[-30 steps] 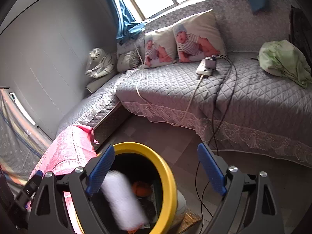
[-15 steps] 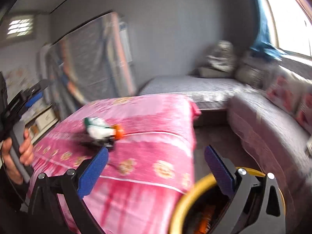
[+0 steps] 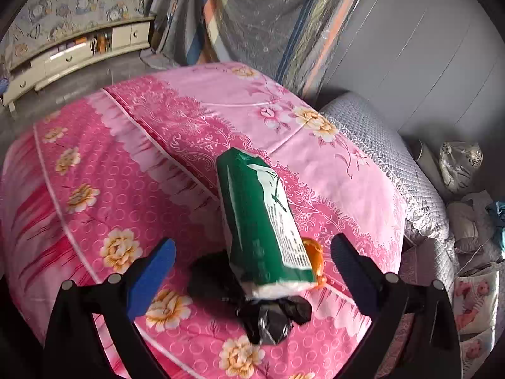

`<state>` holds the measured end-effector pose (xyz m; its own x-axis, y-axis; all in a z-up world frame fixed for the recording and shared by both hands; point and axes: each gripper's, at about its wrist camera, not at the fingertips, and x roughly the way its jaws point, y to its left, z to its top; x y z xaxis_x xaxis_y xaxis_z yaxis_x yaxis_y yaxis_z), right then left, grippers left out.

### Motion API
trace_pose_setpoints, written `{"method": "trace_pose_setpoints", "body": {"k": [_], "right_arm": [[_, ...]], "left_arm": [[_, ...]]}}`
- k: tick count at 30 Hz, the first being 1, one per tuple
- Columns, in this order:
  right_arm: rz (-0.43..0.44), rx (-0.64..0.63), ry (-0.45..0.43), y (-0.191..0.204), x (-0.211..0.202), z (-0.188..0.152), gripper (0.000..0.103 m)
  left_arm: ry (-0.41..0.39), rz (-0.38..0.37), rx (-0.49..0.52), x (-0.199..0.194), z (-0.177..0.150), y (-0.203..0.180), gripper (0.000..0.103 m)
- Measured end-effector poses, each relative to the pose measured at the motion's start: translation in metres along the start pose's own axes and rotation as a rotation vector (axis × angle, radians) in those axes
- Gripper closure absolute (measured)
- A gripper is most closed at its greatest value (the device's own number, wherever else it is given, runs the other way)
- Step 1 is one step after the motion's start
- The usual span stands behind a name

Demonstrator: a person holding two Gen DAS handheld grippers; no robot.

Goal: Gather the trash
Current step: 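Return to the pile and grasp the green-and-white tissue pack with the right tool, then grasp the black plastic bag with the left tool while the right holds the tissue pack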

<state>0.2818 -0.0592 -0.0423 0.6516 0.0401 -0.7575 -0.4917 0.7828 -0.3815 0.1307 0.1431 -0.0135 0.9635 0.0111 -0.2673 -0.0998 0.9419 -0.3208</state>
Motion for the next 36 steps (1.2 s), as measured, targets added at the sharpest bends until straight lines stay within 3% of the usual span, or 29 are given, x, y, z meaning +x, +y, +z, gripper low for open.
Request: {"method": "trace_pose_setpoints", "body": {"k": [3, 8, 10, 11, 12, 14, 18, 24, 29, 36], "right_arm": [[-0.012, 0.001, 0.098, 0.006, 0.037, 0.020, 0.008], [-0.129, -0.039, 0.196, 0.018, 0.085, 0.034, 0.008], [-0.092, 0.001, 0.241, 0.012, 0.100, 0.036, 0.025], [-0.074, 0.012, 0.262, 0.011, 0.105, 0.036, 0.051], [-0.077, 0.030, 0.286, 0.007, 0.111, 0.035, 0.061], [-0.075, 0.057, 0.279, 0.003, 0.112, 0.034, 0.072], [0.033, 0.140, 0.217, -0.015, 0.086, 0.030, 0.081], [0.166, 0.254, 0.036, -0.052, 0.005, 0.016, 0.081], [0.237, 0.384, -0.122, -0.095, -0.066, -0.017, 0.081], [0.280, 0.526, -0.219, -0.127, -0.115, -0.086, 0.081]], "left_arm": [[0.025, -0.021, 0.015, 0.007, -0.006, 0.002, 0.008], [0.094, -0.037, 0.042, 0.020, -0.015, 0.003, 0.008], [0.117, -0.034, 0.060, 0.025, -0.019, 0.003, 0.008], [0.128, -0.032, 0.071, 0.027, -0.021, 0.002, 0.008], [0.136, -0.029, 0.079, 0.030, -0.023, 0.001, 0.008], [0.151, -0.026, 0.091, 0.033, -0.025, -0.001, 0.008], [0.172, -0.031, 0.119, 0.039, -0.030, -0.008, 0.008], [0.202, -0.119, 0.202, 0.047, -0.041, -0.033, 0.008], [0.246, -0.273, 0.345, 0.054, -0.056, -0.073, 0.008], [0.354, -0.454, 0.579, 0.074, -0.087, -0.141, 0.008]]}}
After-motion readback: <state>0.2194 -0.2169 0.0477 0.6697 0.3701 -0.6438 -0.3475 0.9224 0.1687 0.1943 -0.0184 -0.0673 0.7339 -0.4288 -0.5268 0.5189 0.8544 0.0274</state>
